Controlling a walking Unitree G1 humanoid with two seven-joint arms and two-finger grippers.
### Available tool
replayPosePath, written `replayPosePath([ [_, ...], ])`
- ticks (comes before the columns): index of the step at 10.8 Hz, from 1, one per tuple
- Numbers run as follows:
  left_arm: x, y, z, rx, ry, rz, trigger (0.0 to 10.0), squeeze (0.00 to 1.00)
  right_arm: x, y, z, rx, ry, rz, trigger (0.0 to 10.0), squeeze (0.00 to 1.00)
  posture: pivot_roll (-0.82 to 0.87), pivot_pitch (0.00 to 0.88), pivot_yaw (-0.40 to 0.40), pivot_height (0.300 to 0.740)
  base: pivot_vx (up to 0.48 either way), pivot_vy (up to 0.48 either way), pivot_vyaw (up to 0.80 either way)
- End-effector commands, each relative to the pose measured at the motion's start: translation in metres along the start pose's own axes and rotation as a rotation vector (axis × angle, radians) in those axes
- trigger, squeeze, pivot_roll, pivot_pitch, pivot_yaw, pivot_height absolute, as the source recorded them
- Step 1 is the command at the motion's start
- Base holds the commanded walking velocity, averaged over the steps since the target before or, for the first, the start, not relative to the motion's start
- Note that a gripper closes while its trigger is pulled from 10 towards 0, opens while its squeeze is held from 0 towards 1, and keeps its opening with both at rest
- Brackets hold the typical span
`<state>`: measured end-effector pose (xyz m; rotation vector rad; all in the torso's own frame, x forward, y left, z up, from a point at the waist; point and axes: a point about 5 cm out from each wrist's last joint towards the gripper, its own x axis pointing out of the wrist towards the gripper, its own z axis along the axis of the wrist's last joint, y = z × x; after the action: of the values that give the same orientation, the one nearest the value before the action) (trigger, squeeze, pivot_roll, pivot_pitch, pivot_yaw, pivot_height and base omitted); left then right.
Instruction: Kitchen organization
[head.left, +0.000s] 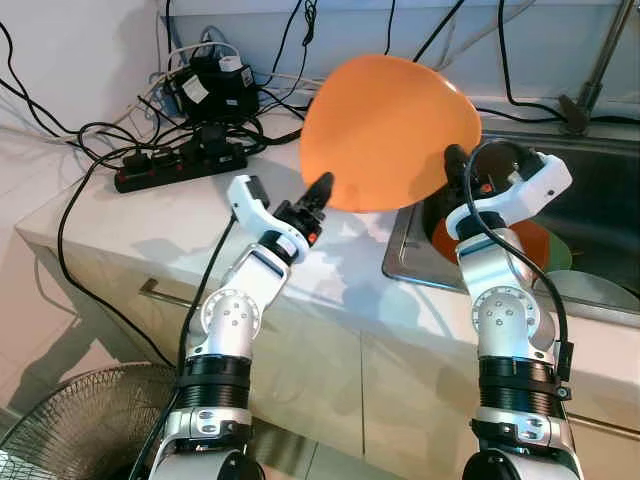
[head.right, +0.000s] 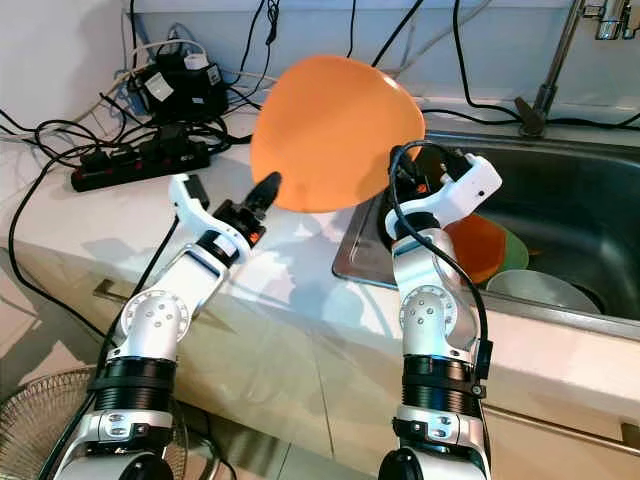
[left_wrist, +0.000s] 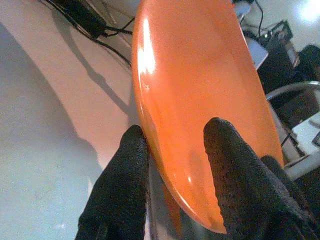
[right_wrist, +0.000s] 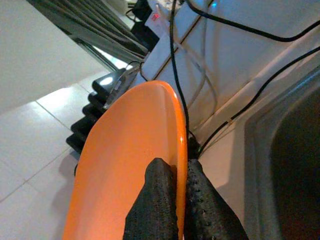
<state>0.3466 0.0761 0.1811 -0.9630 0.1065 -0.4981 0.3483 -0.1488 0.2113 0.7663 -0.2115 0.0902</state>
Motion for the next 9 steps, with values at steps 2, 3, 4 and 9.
replayPosePath([
  [2, 0.003, -0.010, -0.005, 0.018, 0.016, -0.041, 10.0, 0.00, 0.005, -0.002, 0.010, 0.018, -0.034, -0.025, 0.0, 0.00, 0.06, 0.000, 0.137, 0.740, 0.000, 0.000, 0.00],
  [3, 0.003, -0.010, -0.006, 0.023, 0.021, -0.041, 10.0, 0.00, 0.007, -0.004, 0.014, 0.026, -0.048, -0.033, 0.0, 0.00, 0.06, 0.000, 0.137, 0.740, 0.000, 0.000, 0.00],
  [4, 0.003, -0.010, -0.007, 0.028, 0.031, -0.046, 10.0, 0.00, 0.008, -0.006, 0.019, 0.041, -0.069, -0.041, 0.0, 0.00, 0.06, 0.000, 0.138, 0.740, 0.000, 0.000, 0.00],
  [9, 0.003, -0.012, -0.009, 0.064, 0.063, -0.065, 10.0, 0.00, 0.012, -0.023, 0.050, 0.081, -0.192, -0.116, 0.0, 0.00, 0.06, 0.000, 0.140, 0.740, 0.000, 0.000, 0.00],
])
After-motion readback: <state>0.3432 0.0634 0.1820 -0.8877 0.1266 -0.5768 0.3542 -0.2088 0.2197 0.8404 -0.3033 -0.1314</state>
